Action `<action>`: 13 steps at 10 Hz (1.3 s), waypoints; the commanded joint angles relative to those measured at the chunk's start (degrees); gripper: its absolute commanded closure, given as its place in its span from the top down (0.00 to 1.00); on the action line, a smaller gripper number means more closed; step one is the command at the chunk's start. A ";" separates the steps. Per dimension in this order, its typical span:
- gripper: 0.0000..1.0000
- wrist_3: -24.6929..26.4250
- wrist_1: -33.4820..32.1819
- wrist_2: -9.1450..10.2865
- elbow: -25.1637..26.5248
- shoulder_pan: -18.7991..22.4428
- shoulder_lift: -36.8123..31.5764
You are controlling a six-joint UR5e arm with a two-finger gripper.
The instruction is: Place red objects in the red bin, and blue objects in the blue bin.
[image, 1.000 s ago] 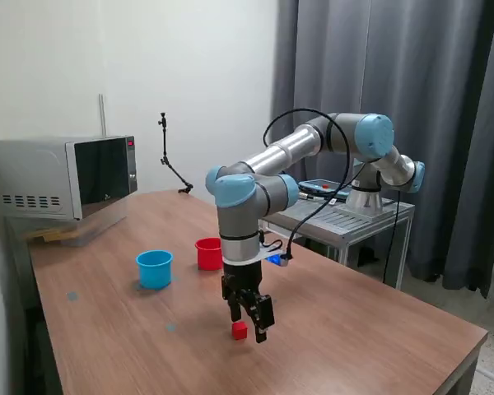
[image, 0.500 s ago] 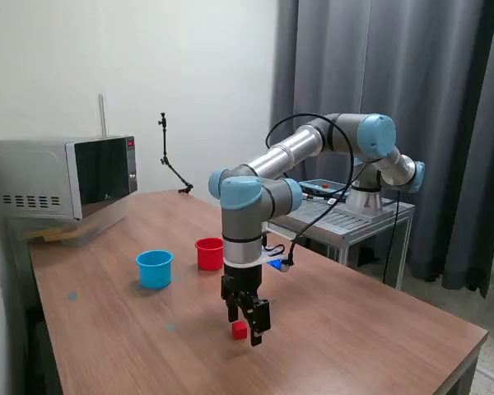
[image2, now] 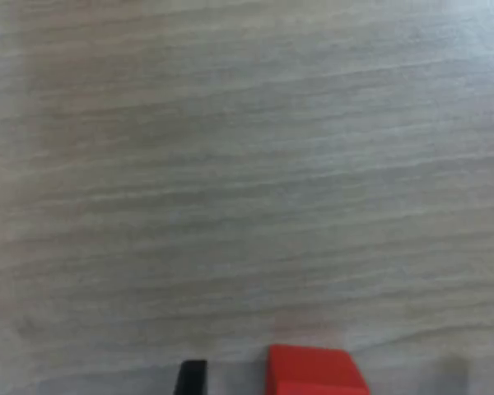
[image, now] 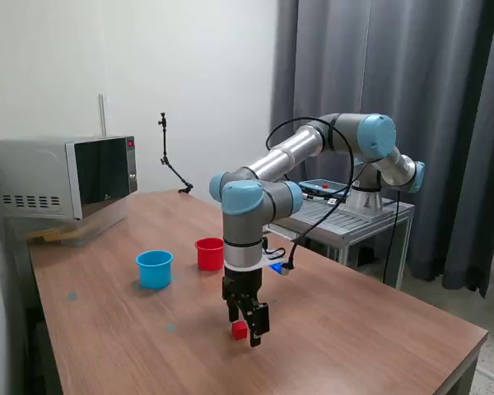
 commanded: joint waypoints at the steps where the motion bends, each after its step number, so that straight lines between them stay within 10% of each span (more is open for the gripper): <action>1: 1.00 1.16 -0.63 -0.16 0.38 0.00 -0.31; 2: 0.00 1.43 -1.07 -0.16 0.82 0.00 -0.49; 13: 0.00 1.00 -1.34 -2.62 12.31 -0.96 -12.67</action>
